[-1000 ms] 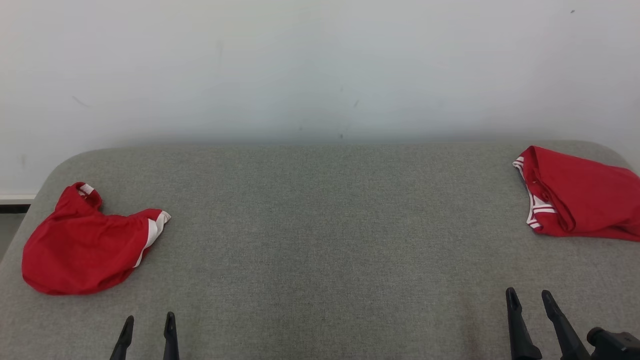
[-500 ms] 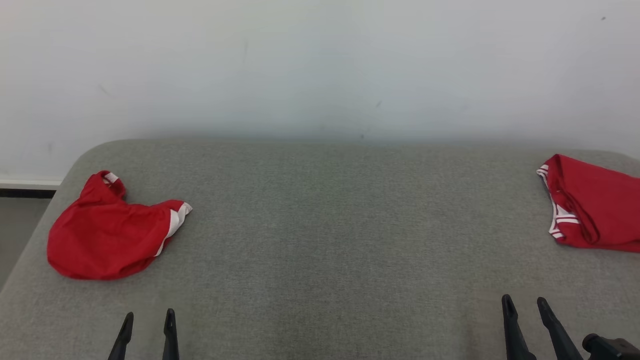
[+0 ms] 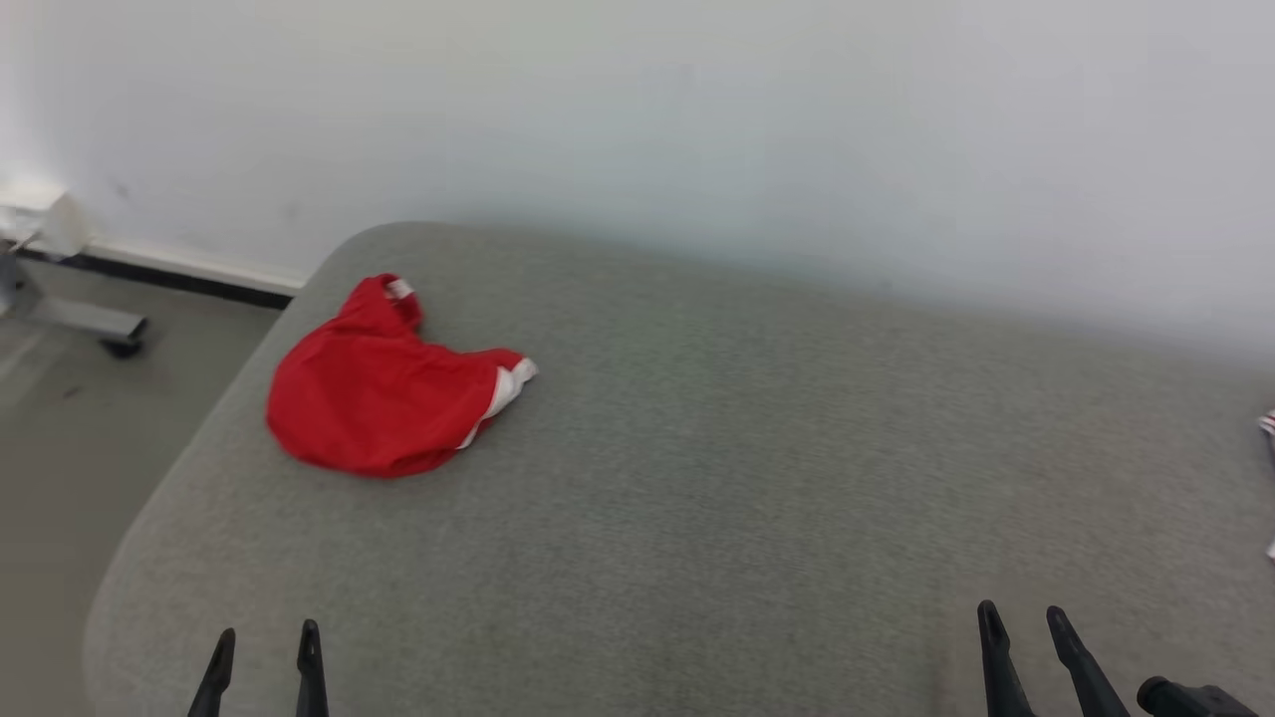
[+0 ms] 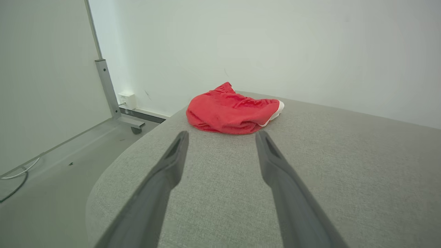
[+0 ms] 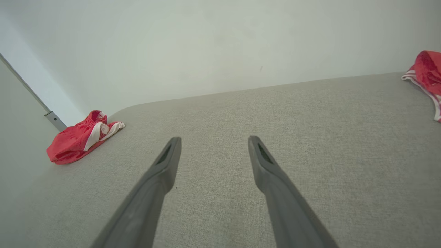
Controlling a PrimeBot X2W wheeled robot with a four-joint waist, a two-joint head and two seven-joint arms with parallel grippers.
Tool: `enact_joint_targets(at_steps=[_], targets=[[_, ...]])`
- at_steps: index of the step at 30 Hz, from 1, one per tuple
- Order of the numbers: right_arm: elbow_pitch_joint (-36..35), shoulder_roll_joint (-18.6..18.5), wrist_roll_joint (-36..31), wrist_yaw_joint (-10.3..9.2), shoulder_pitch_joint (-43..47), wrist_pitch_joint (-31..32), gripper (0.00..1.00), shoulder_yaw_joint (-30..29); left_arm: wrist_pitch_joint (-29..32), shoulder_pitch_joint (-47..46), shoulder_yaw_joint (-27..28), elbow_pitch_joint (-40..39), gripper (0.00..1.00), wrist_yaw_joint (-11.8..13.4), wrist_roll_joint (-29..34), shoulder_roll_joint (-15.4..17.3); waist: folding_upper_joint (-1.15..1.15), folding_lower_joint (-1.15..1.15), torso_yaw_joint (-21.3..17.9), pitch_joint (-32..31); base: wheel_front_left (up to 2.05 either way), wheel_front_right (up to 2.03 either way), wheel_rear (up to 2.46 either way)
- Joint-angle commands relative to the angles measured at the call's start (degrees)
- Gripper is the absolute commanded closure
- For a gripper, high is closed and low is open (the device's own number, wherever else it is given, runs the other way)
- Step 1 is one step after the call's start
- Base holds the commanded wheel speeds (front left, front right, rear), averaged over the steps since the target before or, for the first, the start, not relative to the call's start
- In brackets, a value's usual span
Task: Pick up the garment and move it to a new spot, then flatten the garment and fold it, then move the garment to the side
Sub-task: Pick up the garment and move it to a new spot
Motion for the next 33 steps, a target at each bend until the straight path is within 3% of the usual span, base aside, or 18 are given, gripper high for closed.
enact_joint_targets(at_steps=[1,9,16,27,33], targets=[[0.09,0.15,-0.11,0.03,-0.33,-0.29,0.00,0.19,-0.17,0.56,0.40,-0.37,0.00,0.22,-0.25,0.35,0.00,0.00,6.29,0.78,0.00,0.00,0.00],[0.24,0.09,-0.69,0.03,-1.13,0.04,0.00,0.65,-0.17,1.00,1.05,-0.95,0.00,1.03,-1.04,0.41,0.00,0.00,12.08,1.39,0.00,0.00,0.00],[0.74,-0.88,-0.66,0.03,-3.04,0.79,0.00,2.52,-0.17,1.97,2.81,-2.38,0.00,1.91,-2.02,0.13,0.00,0.00,12.78,2.47,0.00,0.00,0.00],[1.92,-1.24,-0.09,0.03,-3.05,-0.40,0.00,2.67,-0.10,0.27,2.78,-1.76,0.00,1.62,-2.20,0.85,0.00,0.00,12.26,1.92,0.00,0.00,0.00],[0.91,-2.05,-1.29,0.03,-4.40,0.39,0.00,2.16,0.54,-4.69,3.56,-0.35,0.00,1.09,-3.73,2.47,0.00,0.00,7.12,4.10,0.00,0.00,0.00]])
